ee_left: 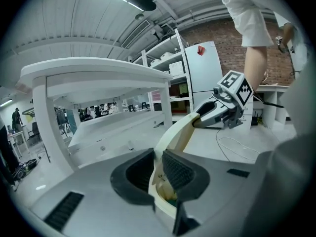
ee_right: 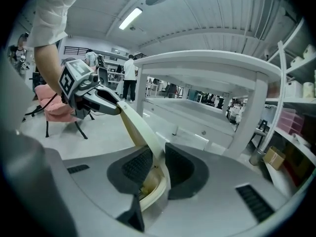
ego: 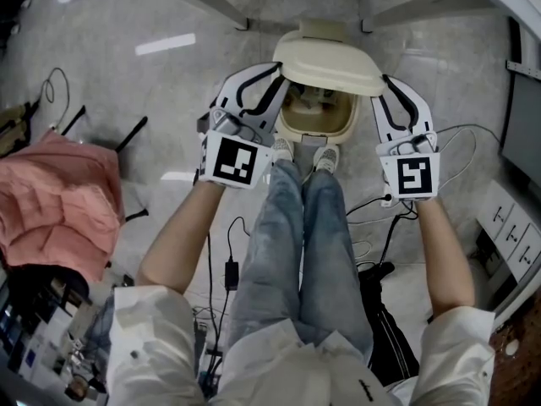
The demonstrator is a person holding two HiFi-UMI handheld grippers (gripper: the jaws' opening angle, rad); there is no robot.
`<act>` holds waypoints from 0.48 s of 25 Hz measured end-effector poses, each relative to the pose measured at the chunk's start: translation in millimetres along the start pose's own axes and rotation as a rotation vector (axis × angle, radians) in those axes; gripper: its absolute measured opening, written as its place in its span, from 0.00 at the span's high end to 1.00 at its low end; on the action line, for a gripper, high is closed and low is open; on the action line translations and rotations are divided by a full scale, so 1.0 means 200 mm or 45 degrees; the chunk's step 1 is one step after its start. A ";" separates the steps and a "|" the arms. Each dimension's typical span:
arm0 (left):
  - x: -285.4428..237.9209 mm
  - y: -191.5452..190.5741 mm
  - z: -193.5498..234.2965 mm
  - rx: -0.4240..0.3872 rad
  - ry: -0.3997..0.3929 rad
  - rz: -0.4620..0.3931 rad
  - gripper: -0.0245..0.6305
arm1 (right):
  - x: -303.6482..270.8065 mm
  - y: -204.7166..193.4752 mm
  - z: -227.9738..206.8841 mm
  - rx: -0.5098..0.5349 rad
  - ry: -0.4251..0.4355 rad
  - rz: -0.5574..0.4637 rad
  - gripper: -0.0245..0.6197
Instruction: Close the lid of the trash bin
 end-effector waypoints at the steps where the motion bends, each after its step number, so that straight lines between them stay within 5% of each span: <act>1: 0.01 0.00 -0.01 -0.010 -0.010 0.003 0.86 | 0.01 -0.01 0.01 0.014 0.005 0.007 0.82; 12: 0.06 -0.03 -0.08 -0.033 -0.058 0.027 0.85 | 0.05 -0.06 0.06 0.028 0.022 0.051 0.80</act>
Point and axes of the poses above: the fingertips, and each gripper's own axes: x backward along the fingers, z to its left, y out of its top, the point moved 8 cm from there along x, backward along the fingers, and after that the axes turned 12 degrees about -x, right-handed, at the moved point
